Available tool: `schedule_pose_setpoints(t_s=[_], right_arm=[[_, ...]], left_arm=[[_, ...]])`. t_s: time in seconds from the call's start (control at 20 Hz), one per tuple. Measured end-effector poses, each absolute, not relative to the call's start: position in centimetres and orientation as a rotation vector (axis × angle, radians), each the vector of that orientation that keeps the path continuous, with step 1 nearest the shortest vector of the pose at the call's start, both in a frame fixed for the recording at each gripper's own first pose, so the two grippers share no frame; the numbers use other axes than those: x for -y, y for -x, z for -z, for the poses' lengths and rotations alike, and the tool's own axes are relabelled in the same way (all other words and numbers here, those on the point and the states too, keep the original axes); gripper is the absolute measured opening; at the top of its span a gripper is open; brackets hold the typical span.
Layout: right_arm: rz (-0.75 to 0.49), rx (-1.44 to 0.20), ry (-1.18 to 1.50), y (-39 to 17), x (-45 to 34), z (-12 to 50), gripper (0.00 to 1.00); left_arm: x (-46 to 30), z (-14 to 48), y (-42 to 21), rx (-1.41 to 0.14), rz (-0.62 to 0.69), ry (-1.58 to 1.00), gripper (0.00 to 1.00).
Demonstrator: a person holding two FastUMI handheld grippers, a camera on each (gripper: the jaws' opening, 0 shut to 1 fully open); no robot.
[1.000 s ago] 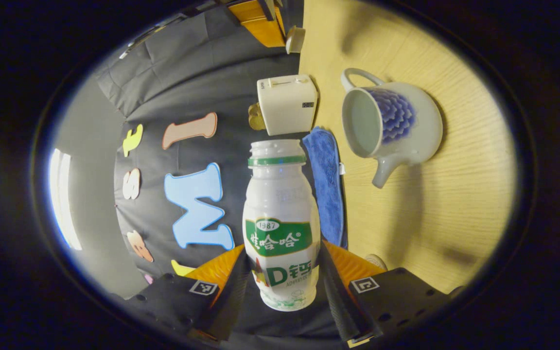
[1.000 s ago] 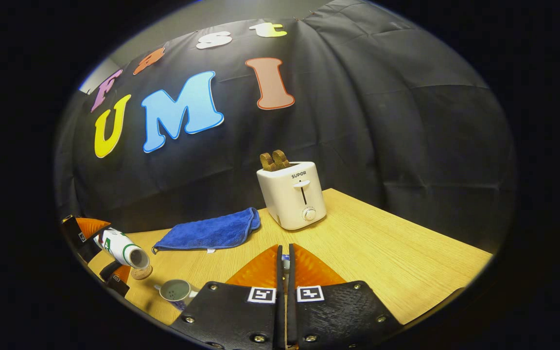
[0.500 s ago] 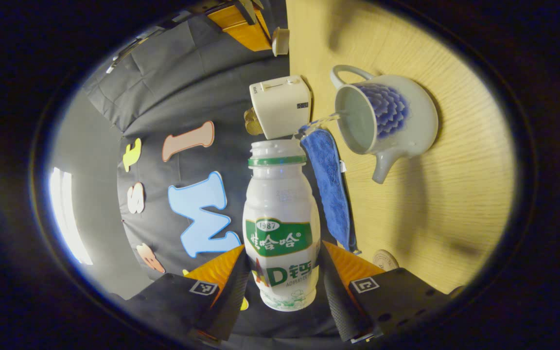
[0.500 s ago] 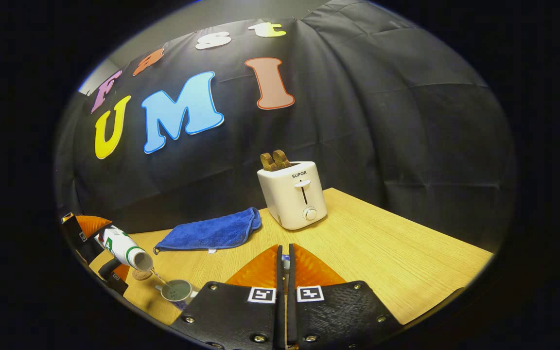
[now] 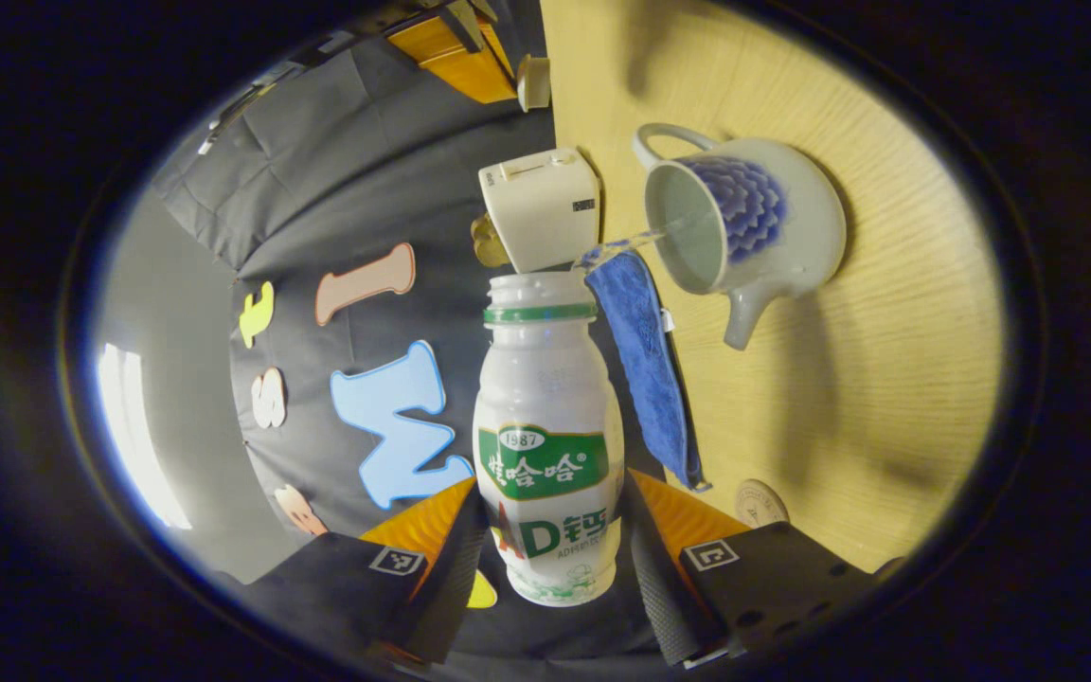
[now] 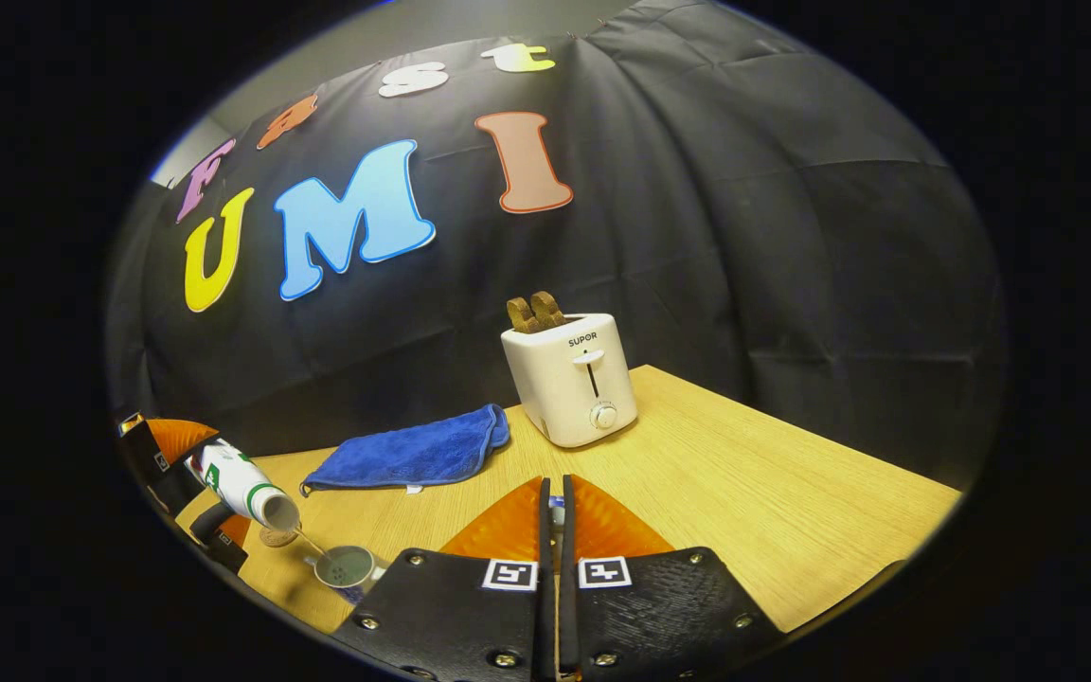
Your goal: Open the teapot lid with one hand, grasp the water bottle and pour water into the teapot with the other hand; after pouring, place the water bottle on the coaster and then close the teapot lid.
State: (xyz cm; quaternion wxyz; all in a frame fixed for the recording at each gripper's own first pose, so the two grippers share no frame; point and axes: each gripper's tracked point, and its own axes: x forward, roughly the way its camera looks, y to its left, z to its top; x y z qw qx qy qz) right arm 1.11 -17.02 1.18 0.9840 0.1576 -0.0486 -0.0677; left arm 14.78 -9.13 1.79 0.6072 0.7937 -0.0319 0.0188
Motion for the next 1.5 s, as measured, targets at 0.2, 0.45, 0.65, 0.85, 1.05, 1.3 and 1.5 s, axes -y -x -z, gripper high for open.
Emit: schedule_pose_setpoints(t_s=[0.2, 0.45, 0.65, 0.85, 1.05, 1.3, 1.5], right_arm=[[0.135, 0.098, -0.318, -1.1, 17.06, -1.24, 0.01], [0.136, 0.098, -0.318, -1.15, 17.09, -1.14, 0.01], [0.135, 0.097, -0.319, -1.15, 17.1, -1.15, 0.01], [0.134, 0.096, -0.32, -1.12, 17.12, -1.14, 0.01], [0.134, 0.097, -0.321, -1.05, 17.09, -1.12, 0.01], [0.13, 0.096, -0.324, -1.0, 17.08, -1.18, 0.01], [0.127, 0.096, -0.327, -1.07, 17.07, -1.25, 0.02]], left_arm=[[9.07, -1.87, -14.8, 0.073, -0.045, -1.852, 0.84], [9.18, -1.86, -14.81, 0.077, -0.046, -1.869, 0.84], [9.21, -1.99, -14.77, 0.082, -0.045, -1.891, 0.84], [9.16, -2.06, -14.84, 0.084, -0.041, -1.91, 0.84], [9.25, -2.1, -14.76, 0.086, -0.034, -1.935, 0.84], [9.62, -2.23, -14.69, 0.099, -0.028, -1.963, 0.9], [9.89, -2.21, -14.56, 0.115, -0.013, -1.996, 0.84]])
